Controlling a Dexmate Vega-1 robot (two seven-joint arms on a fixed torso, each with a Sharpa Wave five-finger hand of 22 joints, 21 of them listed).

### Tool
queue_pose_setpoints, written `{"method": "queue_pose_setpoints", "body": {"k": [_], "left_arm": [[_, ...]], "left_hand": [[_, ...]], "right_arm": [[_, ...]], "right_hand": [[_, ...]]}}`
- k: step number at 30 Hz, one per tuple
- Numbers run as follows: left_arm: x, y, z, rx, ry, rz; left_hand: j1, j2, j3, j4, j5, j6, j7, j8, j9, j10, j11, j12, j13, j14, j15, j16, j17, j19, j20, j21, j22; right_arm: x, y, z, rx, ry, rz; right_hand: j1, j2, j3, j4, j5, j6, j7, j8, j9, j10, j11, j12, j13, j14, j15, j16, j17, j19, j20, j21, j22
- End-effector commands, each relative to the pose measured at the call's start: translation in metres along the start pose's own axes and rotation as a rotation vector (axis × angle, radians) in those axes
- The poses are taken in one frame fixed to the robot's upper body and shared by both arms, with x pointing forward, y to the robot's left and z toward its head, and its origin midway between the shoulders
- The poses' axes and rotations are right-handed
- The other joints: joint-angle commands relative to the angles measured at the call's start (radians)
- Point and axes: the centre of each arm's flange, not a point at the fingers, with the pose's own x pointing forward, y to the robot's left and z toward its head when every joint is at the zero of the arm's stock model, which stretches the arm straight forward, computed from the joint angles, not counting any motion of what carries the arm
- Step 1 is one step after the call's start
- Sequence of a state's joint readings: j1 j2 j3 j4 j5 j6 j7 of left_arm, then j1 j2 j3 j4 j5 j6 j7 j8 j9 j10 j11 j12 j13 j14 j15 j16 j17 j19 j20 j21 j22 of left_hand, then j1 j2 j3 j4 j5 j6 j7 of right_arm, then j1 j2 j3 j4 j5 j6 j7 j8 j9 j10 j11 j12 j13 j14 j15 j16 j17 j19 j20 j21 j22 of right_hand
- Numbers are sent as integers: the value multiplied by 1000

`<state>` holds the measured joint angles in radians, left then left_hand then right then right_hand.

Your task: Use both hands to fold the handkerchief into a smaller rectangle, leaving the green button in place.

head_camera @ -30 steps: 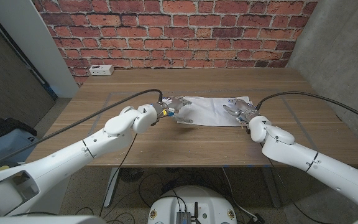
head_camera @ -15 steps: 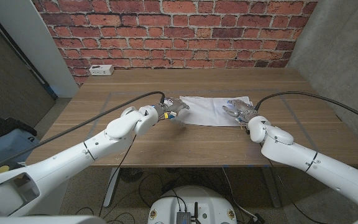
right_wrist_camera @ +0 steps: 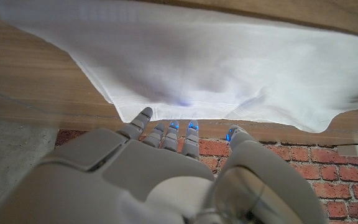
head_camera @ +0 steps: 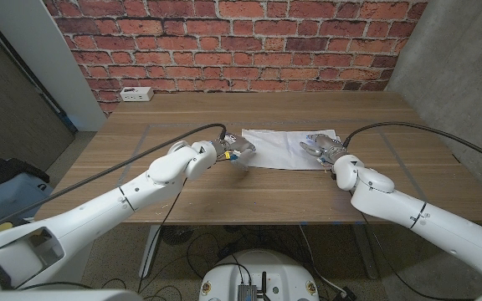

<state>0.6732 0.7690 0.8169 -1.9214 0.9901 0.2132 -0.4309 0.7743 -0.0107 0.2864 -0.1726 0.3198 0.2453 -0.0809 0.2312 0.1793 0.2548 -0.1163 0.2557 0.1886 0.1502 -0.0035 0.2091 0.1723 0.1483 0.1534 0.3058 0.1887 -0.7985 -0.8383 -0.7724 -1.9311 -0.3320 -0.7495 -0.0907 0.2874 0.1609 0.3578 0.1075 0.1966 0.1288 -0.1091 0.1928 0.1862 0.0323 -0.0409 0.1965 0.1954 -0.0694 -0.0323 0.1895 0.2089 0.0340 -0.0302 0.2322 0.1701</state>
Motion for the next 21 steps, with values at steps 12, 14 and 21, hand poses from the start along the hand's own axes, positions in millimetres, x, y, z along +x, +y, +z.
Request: {"method": "queue_pose_setpoints", "body": {"k": [12,14,21], "left_arm": [[28,-7,4,34,-21,-17],[31,-9,5,33,-24,-22],[39,-17,9,17,-43,-36]], "left_hand": [[166,35,63,-11,-28,62,-24,-9,2,87,-23,13,3,92,-41,2,-1,62,-18,9,2],[194,32,69,-11,-37,71,-30,-12,3,105,-25,14,3,114,-58,2,-2,73,-21,12,2],[270,49,87,0,-75,148,-42,-6,4,196,-38,29,4,245,-126,21,3,129,-42,29,6]], "right_arm": [[9,-1,-4,3,11,14],[9,-2,-4,2,13,14],[10,-2,-5,-1,14,18]], "right_hand": [[-3,6,2,-3,-2,14,-1,5,1,8,1,5,0,7,-35,11,-1,4,10,-8,2],[-3,6,2,-3,-2,14,0,5,1,8,1,5,0,7,-35,11,-2,4,10,-9,2],[-3,6,3,-3,-2,20,3,6,1,11,1,6,0,8,-35,11,-3,4,10,-11,2]]}}
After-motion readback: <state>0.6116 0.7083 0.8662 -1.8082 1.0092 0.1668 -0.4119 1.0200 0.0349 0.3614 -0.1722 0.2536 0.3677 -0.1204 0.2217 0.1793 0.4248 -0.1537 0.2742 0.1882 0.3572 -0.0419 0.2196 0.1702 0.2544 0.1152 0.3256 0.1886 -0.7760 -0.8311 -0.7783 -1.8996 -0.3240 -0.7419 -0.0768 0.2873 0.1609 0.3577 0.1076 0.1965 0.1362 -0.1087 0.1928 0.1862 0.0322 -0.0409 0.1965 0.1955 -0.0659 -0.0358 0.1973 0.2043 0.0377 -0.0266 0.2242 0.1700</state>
